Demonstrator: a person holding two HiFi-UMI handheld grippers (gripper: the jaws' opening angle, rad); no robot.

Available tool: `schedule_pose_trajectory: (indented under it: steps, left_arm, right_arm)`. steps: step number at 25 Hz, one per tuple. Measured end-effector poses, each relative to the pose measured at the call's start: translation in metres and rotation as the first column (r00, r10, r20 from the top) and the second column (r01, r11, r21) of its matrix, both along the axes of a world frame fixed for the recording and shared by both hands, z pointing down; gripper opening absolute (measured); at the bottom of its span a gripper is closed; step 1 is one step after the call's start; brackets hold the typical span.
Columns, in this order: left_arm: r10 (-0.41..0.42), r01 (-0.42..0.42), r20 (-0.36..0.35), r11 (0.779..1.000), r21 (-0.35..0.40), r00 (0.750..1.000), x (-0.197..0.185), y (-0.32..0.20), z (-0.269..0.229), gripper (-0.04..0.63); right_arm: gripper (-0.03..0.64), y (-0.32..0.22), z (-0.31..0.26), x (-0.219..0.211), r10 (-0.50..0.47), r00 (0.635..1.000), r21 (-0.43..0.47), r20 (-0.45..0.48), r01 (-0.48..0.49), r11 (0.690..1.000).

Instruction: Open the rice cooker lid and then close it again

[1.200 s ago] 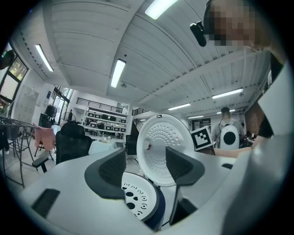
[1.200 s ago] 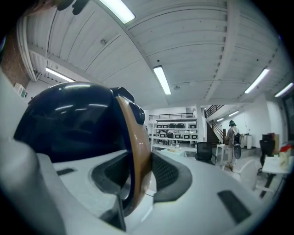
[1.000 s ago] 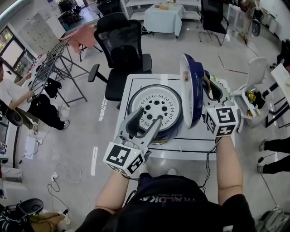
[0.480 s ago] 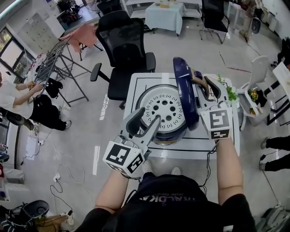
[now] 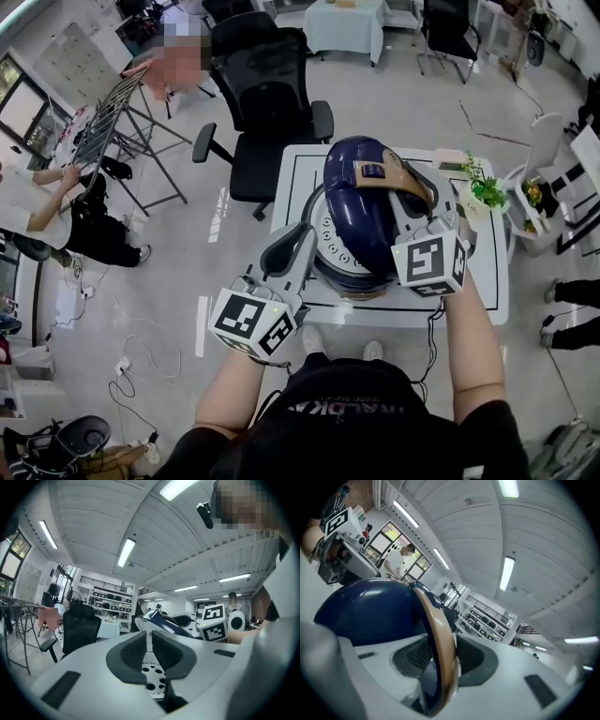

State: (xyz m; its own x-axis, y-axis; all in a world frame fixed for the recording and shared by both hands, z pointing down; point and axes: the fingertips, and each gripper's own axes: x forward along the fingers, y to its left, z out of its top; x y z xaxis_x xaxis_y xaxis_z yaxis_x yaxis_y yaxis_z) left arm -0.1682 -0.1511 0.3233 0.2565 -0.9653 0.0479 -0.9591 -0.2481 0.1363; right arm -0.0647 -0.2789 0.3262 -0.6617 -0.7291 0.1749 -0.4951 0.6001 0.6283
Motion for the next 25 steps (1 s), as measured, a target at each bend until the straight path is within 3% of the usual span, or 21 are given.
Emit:
schedule_pose_trajectory:
  steps: [4, 9, 25]
  left_arm:
    - [0.001, -0.001, -0.009, 1.000, 0.012, 1.000, -0.015, -0.002, -0.004, 0.003]
    - [0.026, -0.026, 0.022, 1.000, 0.012, 0.999, -0.025, -0.016, -0.002, 0.003]
    - [0.177, -0.173, 0.086, 0.984, -0.047, 0.980, -0.016, -0.076, 0.028, 0.003]
  right_arm:
    - [0.147, 0.012, 0.013, -0.023, -0.016, 0.993, 0.037, -0.118, 0.021, 0.999]
    - [0.153, 0.020, 0.033, -0.046, -0.027, 0.974, 0.066, -0.226, 0.043, 0.997]
    - [0.163, 0.024, 0.061, -0.070, -0.002, 0.931, 0.076, -0.364, 0.032, 0.997]
